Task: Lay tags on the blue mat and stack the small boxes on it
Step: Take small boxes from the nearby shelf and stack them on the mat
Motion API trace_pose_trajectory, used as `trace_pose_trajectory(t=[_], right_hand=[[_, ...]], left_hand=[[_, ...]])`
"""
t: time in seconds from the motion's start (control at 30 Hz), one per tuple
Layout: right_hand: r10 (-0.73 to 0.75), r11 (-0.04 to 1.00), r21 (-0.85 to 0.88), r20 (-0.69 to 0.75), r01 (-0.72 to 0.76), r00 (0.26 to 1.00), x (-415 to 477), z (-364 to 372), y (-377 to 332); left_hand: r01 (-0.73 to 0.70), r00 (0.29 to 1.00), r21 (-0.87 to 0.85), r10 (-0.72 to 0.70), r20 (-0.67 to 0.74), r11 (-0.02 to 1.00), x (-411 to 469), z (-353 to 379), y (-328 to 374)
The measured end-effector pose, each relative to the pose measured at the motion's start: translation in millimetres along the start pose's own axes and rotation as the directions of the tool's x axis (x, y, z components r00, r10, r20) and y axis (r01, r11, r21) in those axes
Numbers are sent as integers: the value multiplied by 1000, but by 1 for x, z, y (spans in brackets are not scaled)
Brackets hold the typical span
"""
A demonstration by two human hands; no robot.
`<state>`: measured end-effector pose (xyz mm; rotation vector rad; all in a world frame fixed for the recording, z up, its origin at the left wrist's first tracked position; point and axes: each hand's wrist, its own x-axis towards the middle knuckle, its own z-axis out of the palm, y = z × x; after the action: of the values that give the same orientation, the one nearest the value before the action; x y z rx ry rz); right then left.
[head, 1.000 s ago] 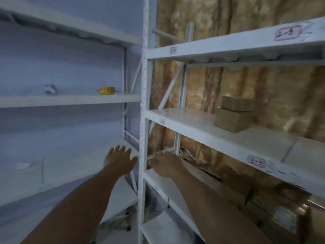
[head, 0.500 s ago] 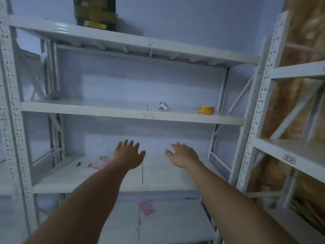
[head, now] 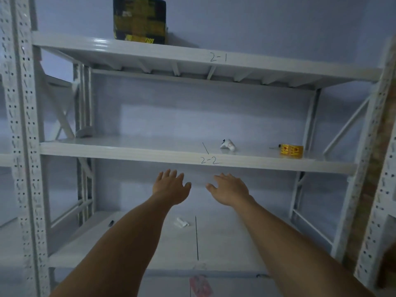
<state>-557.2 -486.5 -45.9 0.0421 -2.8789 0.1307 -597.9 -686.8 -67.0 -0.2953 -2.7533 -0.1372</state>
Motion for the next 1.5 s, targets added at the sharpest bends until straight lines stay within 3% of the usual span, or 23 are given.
trace_pose_trajectory(t=[0.2, 0.37, 0.6, 0.77, 0.93, 1.03, 1.2, 1.33, 1.5], right_hand=[[82, 994, -68, -36, -85, 996, 48, -5, 33], [222, 967, -116, -66, -228, 973, 37, -19, 87], [478, 848, -160, -178, -505, 860, -52, -58, 198], [654, 671, -223, -271, -707, 706, -151, -97, 254], [825, 435, -202, -302, -877, 478, -242, -133, 289], [865, 311, -162, -361, -936, 350, -294, -153, 299], [883, 128, 61, -461, -990, 86, -369, -179, 316], [864, 42, 315, -488, -948, -124, -419, -201, 335], [825, 24, 453, -512, -891, -239, -460, -229, 373]], left_hand=[[-103, 994, -55, 101, -37, 993, 70, 13, 26], [-270, 963, -119, 266, -54, 955, 100, 26, 97], [-568, 816, -245, 576, -48, 786, 98, 25, 266], [-755, 643, -307, 747, -169, 580, 39, 9, 395], [-868, 429, -385, 864, -265, 313, -22, -10, 489], [-897, 336, -382, 906, -257, 224, -56, -30, 529], [-837, 232, -543, 941, -245, 65, -105, -66, 591], [-662, 209, -749, 952, -223, -30, -133, -84, 637], [-450, 189, -885, 956, -227, -121, -155, -110, 700]])
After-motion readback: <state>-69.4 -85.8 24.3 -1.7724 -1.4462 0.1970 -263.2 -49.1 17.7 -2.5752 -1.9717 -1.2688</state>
